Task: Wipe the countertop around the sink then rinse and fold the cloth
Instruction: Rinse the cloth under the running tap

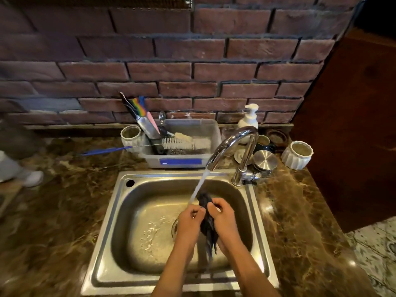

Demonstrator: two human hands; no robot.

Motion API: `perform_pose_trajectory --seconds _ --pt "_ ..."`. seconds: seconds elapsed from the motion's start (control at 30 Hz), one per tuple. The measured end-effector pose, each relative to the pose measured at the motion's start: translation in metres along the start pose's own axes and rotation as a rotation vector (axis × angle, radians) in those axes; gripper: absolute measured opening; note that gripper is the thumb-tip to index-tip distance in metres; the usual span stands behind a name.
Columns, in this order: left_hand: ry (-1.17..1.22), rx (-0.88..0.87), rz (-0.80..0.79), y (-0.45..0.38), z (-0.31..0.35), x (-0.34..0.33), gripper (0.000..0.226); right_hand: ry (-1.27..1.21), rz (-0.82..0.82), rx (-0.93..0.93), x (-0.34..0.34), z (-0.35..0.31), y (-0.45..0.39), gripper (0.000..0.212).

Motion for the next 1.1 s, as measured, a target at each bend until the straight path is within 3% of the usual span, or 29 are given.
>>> perform_pose_trajectory --seconds 0.1,0.23,0.4,0.6,0.77,0.9,0.97,1.1 --pt "0.088 0.062 0.066 -0.006 0.000 0.011 0.018 0.113 0.017 -0.002 -0.003 -0.007 -0.011 0.014" --pt "0.183 0.118 0.171 -0.017 -0.005 0.028 0.015 0.085 0.039 -0.174 -0.001 0.002 -0.022 0.020" --pt "0.210 0.196 0.235 -0.022 -0.022 0.043 0.012 -0.196 0.059 -0.320 -0.013 0.014 -0.031 0.019" --pt "0.139 0.081 0.120 -0.011 -0.025 0.029 0.010 -0.351 0.082 -0.425 -0.036 0.027 -0.029 0.010" --pt "0.177 0.056 0.032 -0.007 -0.024 0.022 0.024 -0.604 -0.037 -0.499 -0.044 0.033 -0.030 0.030" --pt "0.119 0.105 0.068 -0.010 -0.021 0.020 0.014 -0.486 -0.097 -0.454 -0.040 0.032 -0.029 0.031" --pt "0.081 0.112 0.083 -0.012 -0.018 0.018 0.004 -0.285 -0.072 -0.372 -0.036 0.029 -0.029 0.031" --pt "0.099 0.138 0.012 -0.013 -0.015 0.013 0.005 -0.028 0.039 -0.260 -0.024 0.025 -0.033 0.021"
Point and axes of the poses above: each hand's wrist, its own y-axis away from the middle knuckle, its own x-axis out of the back of the hand, z = x × y, the point moved 7 cm from there along -y, towards the middle knuckle, and after that the axes turned 7 degrees about -y, right-handed, at the moved point
